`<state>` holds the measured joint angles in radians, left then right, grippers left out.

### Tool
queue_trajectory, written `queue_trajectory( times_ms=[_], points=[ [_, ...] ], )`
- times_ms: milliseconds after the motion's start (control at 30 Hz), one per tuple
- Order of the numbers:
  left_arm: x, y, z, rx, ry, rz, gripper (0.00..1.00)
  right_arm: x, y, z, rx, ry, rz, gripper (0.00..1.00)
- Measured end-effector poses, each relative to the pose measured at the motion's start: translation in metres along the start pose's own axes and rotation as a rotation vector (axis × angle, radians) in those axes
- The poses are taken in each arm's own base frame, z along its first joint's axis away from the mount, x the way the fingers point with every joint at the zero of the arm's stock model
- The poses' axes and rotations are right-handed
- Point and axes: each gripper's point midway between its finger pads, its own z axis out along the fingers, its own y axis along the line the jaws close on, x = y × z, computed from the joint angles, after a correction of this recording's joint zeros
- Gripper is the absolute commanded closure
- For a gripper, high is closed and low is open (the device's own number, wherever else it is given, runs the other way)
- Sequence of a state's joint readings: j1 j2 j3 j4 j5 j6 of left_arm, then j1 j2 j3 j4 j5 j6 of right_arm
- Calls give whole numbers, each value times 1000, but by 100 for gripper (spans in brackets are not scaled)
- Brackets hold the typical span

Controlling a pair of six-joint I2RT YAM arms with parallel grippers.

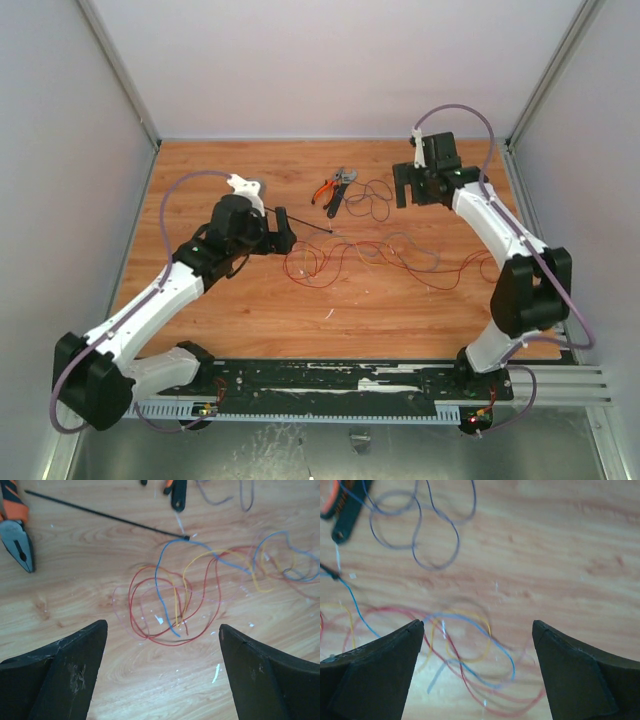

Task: Zip-tie the wires
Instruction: Straighten the cable at the center of the board, then untie the cable at the center of the board.

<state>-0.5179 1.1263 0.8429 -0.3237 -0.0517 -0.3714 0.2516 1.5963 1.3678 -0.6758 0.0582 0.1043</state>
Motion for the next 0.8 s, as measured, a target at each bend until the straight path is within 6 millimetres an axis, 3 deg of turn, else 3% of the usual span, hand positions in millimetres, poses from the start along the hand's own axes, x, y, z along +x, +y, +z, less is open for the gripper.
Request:
queue_trajectory(
  times_ms=[167, 367, 500, 800],
  points=[
    [-26, -4, -23, 49, -103, -32, 2, -40, 23, 41, -68, -61, 0, 13],
    [-33, -7, -36, 76, -143, -41, 2, -70, 64, 100, -135, -61, -41, 23],
    [-29, -4, -34, 76, -135, -43, 2, -59, 85, 129, -155, -5, -68, 26],
    [-24, 0, -31, 69, -121, -45, 2, -25, 97, 137, -163, 83, -71, 39]
  ],
)
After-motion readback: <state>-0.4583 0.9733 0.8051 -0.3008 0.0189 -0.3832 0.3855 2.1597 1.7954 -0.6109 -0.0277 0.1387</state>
